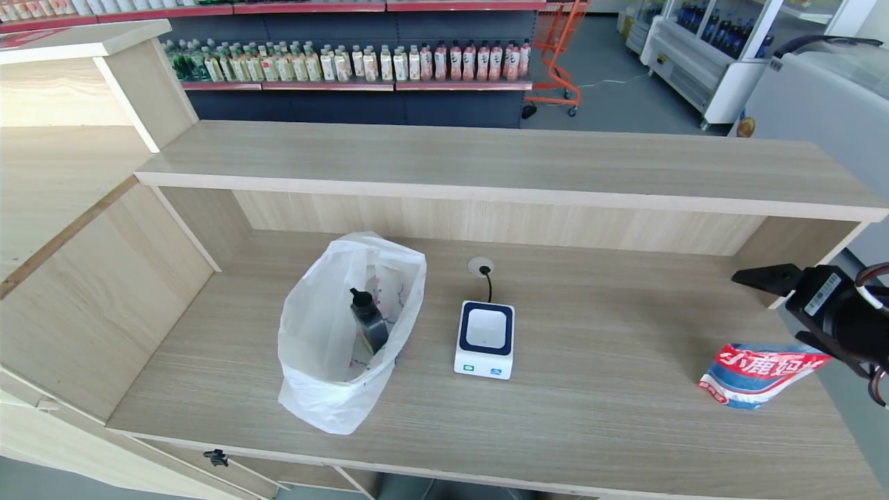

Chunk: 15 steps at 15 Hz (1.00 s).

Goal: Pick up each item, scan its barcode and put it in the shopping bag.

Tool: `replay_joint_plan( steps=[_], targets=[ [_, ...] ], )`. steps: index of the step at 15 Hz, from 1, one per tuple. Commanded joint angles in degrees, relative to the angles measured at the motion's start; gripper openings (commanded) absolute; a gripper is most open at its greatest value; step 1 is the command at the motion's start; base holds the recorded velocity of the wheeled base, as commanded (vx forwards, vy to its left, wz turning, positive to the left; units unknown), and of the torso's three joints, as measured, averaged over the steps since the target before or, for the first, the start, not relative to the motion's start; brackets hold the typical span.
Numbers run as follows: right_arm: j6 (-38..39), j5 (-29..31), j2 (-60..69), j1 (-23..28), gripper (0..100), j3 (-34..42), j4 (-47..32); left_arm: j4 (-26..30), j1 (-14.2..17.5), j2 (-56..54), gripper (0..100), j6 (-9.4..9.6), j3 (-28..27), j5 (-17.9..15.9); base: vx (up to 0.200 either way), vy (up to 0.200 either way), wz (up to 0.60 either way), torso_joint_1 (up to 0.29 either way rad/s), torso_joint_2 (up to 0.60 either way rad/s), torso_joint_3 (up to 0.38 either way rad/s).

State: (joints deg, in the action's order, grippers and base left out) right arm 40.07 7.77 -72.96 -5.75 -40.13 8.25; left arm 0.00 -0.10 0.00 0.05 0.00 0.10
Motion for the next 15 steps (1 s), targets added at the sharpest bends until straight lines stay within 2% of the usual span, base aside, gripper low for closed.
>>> replay_joint_plan(
  steps=[1, 4, 6, 8, 11, 15],
  targets=[
    [0.71, 0.06, -0.08, 0.66, 100, -0.56, -1.31, 0.0, -0.08, 0.09, 100, 0.13, 0.0, -0.01, 0.0, -0.2, 0.0, -0.002, 0.01, -0.002],
    [5.02, 0.06, -0.6, 0.83, 100, -3.02, -5.44, 0.0, 0.01, 0.0, 100, 0.21, 0.0, -0.01, 0.0, -0.2, 0.0, 0.004, 0.0, 0.001],
    [13.98, 2.17, -3.59, 1.8, 100, -8.47, -14.41, 0.0, 0.01, 0.0, 100, 0.21, 0.0, -0.01, 0.0, 0.0, 0.0, 0.0, 0.0, 0.0],
    [19.34, 4.01, -7.37, 3.12, 100, -11.55, -18.01, 0.0, 0.01, 0.0, 100, 0.21, 0.0, -0.01, 0.0, 0.0, 0.0, 0.0, 0.0, 0.0],
    [19.78, 4.45, -9.83, 3.29, 100, -12.52, -21.79, 0.0, 0.01, 0.0, 100, 0.21, 0.0, -0.01, 0.0, 0.0, 0.0, 0.0, 0.0, 0.0],
    [21.63, 5.77, -19.06, 2.59, 100, -12.52, -21.61, 0.0, 0.01, 0.0, 100, 0.21, 0.0, -0.01, 0.0, 0.0, 0.0, 0.0, 0.0, 0.0]
  ],
)
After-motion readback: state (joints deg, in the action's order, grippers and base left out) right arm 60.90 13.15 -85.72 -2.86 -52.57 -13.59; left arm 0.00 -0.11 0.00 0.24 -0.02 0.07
